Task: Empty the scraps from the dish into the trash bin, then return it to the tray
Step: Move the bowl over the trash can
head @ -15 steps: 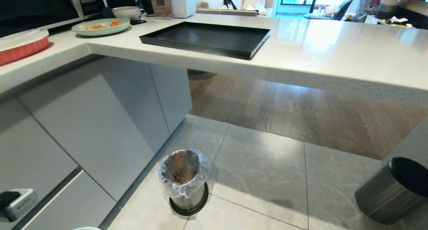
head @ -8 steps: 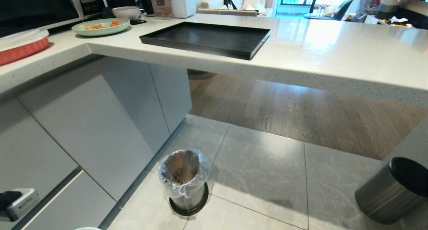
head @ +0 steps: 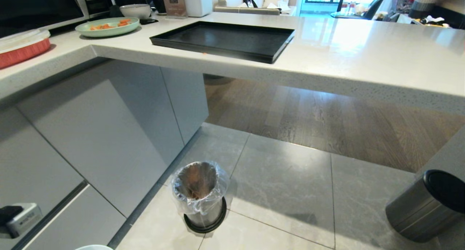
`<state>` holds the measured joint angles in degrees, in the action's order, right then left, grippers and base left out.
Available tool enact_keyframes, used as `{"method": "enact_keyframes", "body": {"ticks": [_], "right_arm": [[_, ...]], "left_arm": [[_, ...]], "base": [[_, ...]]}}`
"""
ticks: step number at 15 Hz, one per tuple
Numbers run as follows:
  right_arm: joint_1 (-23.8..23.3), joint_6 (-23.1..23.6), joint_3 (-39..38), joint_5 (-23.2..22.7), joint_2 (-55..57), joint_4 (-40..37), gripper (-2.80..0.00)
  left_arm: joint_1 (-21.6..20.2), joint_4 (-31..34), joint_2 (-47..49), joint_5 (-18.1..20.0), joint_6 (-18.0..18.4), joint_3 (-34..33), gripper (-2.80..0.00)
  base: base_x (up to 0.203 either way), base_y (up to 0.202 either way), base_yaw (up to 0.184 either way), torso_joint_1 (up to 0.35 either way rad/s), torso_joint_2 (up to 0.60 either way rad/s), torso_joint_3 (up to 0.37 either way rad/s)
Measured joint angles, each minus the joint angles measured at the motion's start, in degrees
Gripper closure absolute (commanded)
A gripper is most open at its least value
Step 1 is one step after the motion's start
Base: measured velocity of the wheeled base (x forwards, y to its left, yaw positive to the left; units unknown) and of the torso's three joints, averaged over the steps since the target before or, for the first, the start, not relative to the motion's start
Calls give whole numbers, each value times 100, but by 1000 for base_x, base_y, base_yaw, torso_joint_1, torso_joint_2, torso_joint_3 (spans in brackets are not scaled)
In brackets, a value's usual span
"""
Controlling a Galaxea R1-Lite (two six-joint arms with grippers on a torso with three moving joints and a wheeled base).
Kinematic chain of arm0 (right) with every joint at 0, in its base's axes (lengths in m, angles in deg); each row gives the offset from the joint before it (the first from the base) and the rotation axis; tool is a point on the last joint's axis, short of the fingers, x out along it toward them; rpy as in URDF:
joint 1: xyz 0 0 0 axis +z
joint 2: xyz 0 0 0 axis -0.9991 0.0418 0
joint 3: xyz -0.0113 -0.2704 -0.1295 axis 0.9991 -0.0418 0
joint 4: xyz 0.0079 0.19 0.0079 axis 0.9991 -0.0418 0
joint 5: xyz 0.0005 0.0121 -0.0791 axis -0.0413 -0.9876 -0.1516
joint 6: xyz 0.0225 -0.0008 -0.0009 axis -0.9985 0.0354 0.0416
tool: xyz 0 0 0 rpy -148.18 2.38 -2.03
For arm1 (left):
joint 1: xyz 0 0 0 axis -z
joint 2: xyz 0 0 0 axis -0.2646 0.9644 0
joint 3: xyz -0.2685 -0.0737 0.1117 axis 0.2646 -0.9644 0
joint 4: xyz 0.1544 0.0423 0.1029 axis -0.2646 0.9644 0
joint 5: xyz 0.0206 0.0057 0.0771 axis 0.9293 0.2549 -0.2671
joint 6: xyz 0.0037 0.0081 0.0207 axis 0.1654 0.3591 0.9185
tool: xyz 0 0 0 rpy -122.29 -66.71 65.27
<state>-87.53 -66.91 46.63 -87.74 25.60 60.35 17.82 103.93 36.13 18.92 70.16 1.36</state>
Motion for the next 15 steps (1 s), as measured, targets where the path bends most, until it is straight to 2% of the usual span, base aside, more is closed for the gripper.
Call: {"method": "enact_keyframes", "body": {"ticks": [15], "right_arm": [[0, 0, -2, 0, 0, 0, 0]], "left_arm": [[-118, 31, 61, 20, -9, -69, 0]], "base": [[0, 0, 0, 3, 4, -196]]}}
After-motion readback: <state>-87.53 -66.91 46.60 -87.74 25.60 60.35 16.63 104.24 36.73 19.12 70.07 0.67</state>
